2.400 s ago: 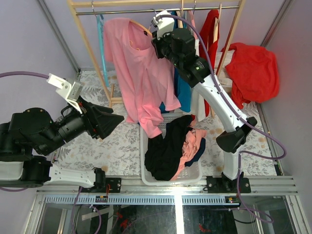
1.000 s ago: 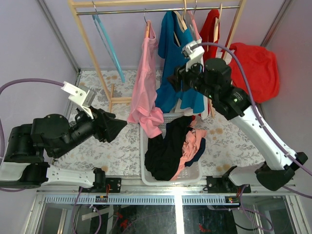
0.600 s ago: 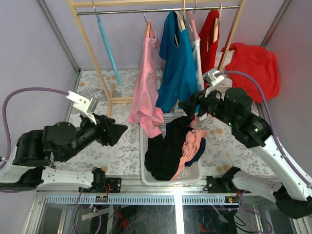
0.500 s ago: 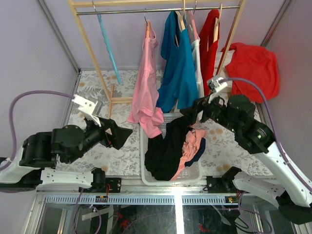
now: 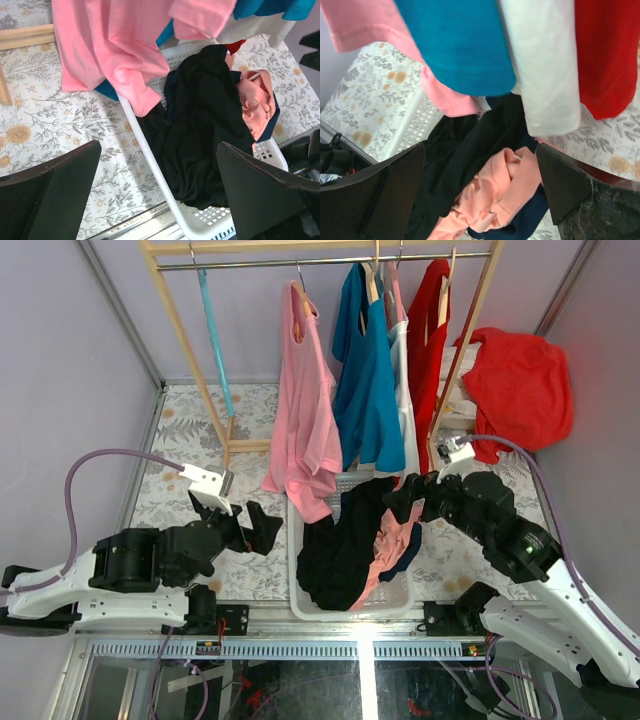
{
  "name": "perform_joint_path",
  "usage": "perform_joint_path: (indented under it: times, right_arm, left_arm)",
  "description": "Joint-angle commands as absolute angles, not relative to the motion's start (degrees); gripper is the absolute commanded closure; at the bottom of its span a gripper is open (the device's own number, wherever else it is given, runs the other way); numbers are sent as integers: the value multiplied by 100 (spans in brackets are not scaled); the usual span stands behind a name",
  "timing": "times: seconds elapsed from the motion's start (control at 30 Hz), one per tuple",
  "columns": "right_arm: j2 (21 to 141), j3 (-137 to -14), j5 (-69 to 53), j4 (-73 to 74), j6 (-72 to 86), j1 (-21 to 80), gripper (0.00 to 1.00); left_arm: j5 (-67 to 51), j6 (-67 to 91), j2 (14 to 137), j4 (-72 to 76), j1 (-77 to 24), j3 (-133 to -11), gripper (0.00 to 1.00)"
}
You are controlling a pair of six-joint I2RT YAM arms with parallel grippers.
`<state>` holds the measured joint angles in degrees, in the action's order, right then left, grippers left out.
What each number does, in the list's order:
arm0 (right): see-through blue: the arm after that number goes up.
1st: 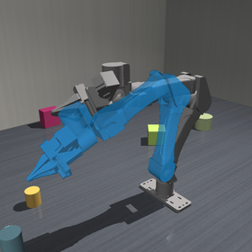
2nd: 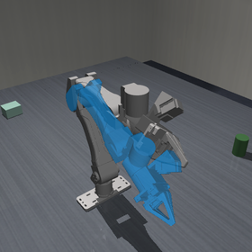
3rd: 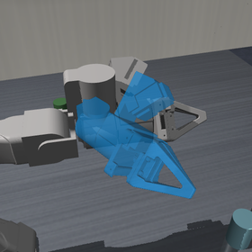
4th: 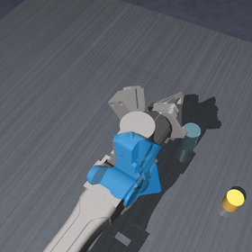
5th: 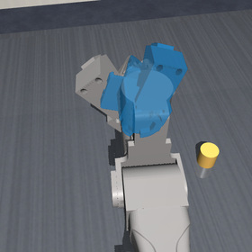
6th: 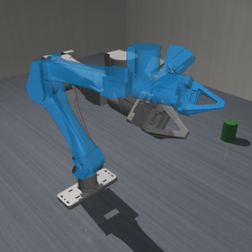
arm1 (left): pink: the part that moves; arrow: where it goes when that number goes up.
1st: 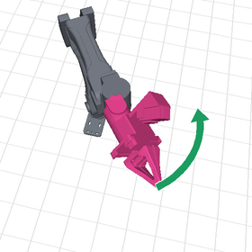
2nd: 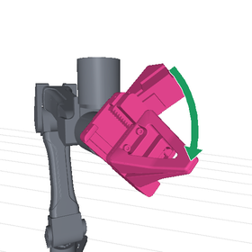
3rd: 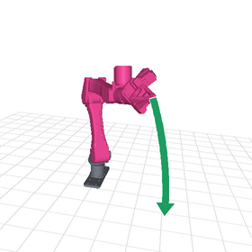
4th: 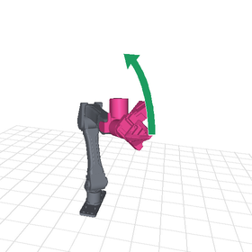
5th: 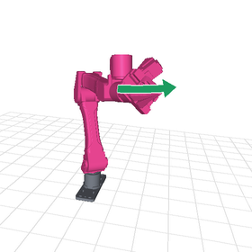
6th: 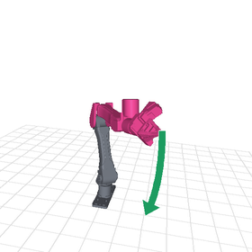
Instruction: Place the t-shirt on the hanger
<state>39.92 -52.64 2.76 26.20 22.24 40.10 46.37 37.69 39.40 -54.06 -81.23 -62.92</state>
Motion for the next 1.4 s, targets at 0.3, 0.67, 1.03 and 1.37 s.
perform_joint_path:
  times: [0.3,0.67,1.03,1.37]
  right_arm:
    - [3243,-4356,714,2330,2725,4017,1]
    - [3234,-4193,900,2242,2587,4017,1]
    - [3450,-4296,1123,2214,2293,4016,1]
    - [3217,-4155,1296,2292,2355,4017,1]
  left_arm:
    - [4490,3811,4354,-3876,-7424,-5137,0]
    - [2513,3909,4427,-2400,-4708,-4384,0]
    - [2725,4438,3303,-2475,-4193,-3576,0]
    - [2713,4552,3033,-2590,-4190,-3383,0]
